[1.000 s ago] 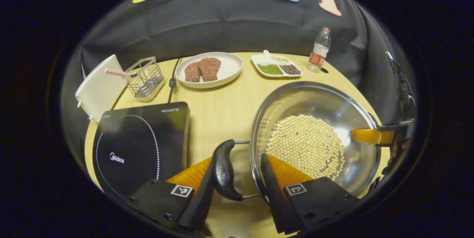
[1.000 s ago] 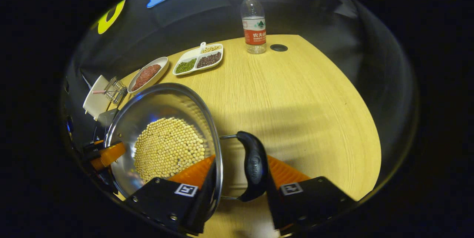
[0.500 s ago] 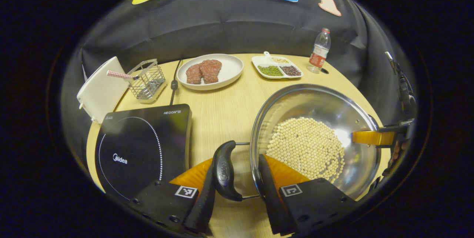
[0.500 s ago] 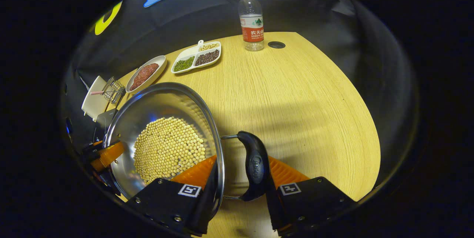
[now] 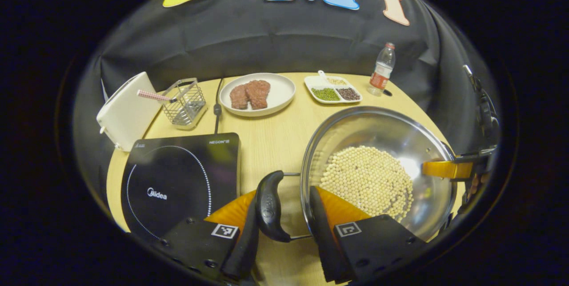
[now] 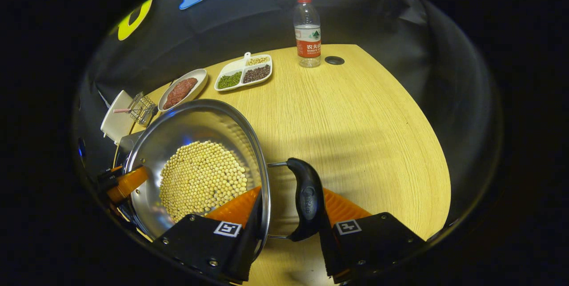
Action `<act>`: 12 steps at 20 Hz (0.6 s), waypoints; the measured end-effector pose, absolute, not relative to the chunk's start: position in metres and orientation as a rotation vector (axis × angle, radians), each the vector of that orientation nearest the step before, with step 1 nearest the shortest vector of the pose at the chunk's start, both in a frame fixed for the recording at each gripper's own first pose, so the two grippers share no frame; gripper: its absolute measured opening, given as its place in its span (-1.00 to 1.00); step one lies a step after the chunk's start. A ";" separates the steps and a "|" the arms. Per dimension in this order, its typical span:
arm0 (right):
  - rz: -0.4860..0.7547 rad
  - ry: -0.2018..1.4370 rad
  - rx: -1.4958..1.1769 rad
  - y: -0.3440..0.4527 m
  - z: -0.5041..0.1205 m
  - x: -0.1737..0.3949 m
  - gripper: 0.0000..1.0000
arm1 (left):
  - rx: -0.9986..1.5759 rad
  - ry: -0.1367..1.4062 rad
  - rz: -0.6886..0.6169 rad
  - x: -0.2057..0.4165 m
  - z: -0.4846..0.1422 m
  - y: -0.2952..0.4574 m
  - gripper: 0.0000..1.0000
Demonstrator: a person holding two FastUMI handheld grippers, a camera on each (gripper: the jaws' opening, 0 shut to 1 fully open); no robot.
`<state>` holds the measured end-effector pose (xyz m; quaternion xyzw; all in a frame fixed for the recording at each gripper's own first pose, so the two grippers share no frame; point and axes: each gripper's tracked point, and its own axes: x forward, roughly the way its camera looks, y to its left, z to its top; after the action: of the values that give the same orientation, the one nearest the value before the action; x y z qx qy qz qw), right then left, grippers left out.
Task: First push the handle of the pot to place it horizontally, then grasp the pot with both hands and set it on the induction cooktop.
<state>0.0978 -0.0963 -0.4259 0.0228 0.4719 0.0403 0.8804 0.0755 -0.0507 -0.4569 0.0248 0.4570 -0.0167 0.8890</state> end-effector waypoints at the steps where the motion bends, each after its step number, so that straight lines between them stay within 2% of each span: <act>1: 0.085 0.980 0.049 -0.095 -0.423 0.097 0.24 | 0.050 0.946 -0.036 0.075 -0.453 -0.050 0.36; 2: 0.087 0.976 0.052 -0.095 -0.421 0.097 0.25 | 0.049 0.941 -0.037 0.075 -0.448 -0.048 0.24; 7: 0.094 0.963 0.054 -0.102 -0.407 0.096 0.24 | 0.048 0.915 -0.036 0.069 -0.425 -0.030 0.24; 8: 0.097 0.959 0.054 -0.104 -0.403 0.097 0.24 | 0.049 0.910 -0.036 0.068 -0.420 -0.026 0.30; 11: 0.114 0.937 0.052 -0.101 -0.392 0.097 0.24 | 0.048 0.903 -0.030 0.061 -0.408 -0.008 0.24; 12: 0.119 0.936 0.056 -0.102 -0.393 0.097 0.24 | 0.049 0.897 -0.026 0.060 -0.404 -0.001 0.36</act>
<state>0.0971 -0.1017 -0.3930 0.0270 0.4508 0.0575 0.8904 0.0595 -0.0007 -0.4036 0.0235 0.4336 -0.0126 0.9007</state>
